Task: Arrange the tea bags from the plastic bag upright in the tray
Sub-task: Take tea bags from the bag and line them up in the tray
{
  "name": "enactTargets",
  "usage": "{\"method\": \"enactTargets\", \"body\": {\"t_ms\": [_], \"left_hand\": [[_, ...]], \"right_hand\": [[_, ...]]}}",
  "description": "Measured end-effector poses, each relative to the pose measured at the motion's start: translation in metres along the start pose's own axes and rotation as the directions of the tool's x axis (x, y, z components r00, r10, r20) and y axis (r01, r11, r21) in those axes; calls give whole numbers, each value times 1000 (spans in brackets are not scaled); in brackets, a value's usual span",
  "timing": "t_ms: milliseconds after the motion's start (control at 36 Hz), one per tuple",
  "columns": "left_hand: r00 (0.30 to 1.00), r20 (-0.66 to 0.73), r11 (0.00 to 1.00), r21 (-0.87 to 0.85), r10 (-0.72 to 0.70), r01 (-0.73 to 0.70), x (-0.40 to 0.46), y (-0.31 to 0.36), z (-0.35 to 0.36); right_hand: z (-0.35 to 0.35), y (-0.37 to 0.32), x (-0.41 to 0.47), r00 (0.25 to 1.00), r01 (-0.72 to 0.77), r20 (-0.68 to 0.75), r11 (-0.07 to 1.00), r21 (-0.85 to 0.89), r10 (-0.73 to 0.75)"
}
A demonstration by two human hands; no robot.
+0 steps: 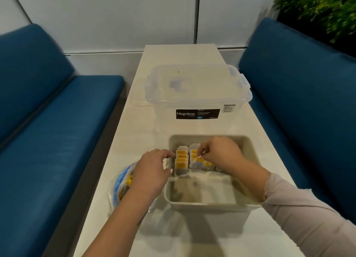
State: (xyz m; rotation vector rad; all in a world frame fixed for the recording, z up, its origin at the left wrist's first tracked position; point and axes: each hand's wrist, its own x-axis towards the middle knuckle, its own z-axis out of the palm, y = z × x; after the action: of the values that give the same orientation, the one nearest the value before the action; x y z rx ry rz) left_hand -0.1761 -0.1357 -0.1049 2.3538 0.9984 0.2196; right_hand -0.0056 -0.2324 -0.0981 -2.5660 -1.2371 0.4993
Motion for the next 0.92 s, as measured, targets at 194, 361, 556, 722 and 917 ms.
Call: {"method": "enactTargets", "body": {"t_ms": [194,361,556,722,917], "left_hand": [[1000,14,999,50,-8,7,-4,-3,1],[1000,25,999,53,0,-1,-6,-3,1],[1000,29,999,51,6,-7,-6,-4,1],[999,38,999,47,-6,4,-6,-2,0],[999,42,999,36,-8,6,-6,-3,-1]], "right_hand": [[22,-4,8,997,81,33,954,-288,-75],[24,-7,4,987,157,36,899,-410,-156],[34,-8,6,983,181,48,885,-429,-178],[35,-7,6,978,197,24,876,-439,-208],[35,-7,7,979,186,5,893,-410,-202]]}}
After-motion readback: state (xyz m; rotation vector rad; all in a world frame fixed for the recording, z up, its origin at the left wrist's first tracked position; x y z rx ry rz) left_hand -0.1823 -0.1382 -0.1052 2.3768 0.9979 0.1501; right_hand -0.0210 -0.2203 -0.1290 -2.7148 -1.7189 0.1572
